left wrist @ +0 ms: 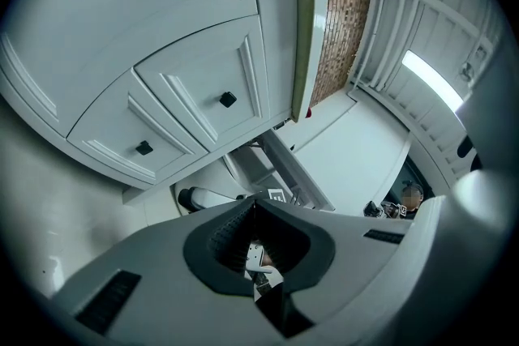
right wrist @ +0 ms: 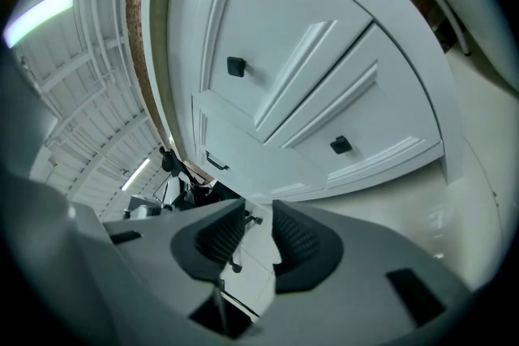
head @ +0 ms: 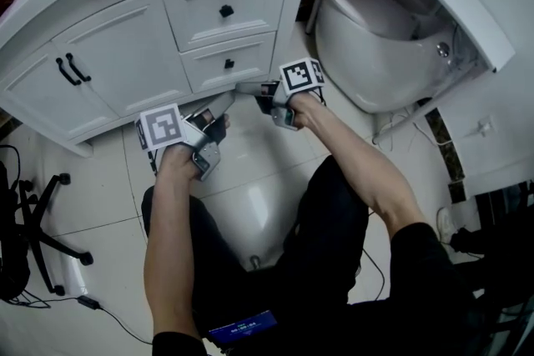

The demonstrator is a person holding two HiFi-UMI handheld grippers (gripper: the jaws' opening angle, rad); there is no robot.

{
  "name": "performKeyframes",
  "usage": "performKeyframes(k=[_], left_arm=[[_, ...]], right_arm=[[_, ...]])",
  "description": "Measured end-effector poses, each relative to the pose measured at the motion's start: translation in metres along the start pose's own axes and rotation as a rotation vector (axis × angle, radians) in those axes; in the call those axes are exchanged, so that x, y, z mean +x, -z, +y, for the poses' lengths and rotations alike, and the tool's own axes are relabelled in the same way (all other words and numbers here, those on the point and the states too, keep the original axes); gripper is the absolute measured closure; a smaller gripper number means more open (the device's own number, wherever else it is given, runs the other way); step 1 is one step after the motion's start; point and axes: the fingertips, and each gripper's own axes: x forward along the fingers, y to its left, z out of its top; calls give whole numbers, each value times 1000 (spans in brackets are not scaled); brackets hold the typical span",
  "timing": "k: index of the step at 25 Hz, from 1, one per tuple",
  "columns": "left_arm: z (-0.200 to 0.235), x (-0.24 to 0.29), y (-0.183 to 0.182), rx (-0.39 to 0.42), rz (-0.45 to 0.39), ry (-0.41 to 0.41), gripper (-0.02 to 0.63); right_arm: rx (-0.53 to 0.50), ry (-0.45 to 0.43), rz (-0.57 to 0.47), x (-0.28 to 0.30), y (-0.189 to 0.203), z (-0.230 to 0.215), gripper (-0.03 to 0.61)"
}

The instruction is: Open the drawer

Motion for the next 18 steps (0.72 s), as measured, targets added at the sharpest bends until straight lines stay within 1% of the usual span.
performKeyframes(k=[3, 6, 11, 15, 18], left_arm=[[13, 1, -8, 3, 1, -22, 623], [22, 4, -15, 16, 2, -22, 623], [35, 8, -22, 3, 6, -23, 623], [39, 13, -23, -12, 12, -32, 623], [42, 15, -24, 7, 19, -44, 623]], right_arm=[[6, 0, 4, 7, -5, -12, 457], [9, 6, 10, 13, -9, -24, 457], [17, 21, 1, 21, -18, -44, 450], [15, 54, 8, 28, -23, -62, 371], [16, 97, 16, 31, -24, -78, 353]])
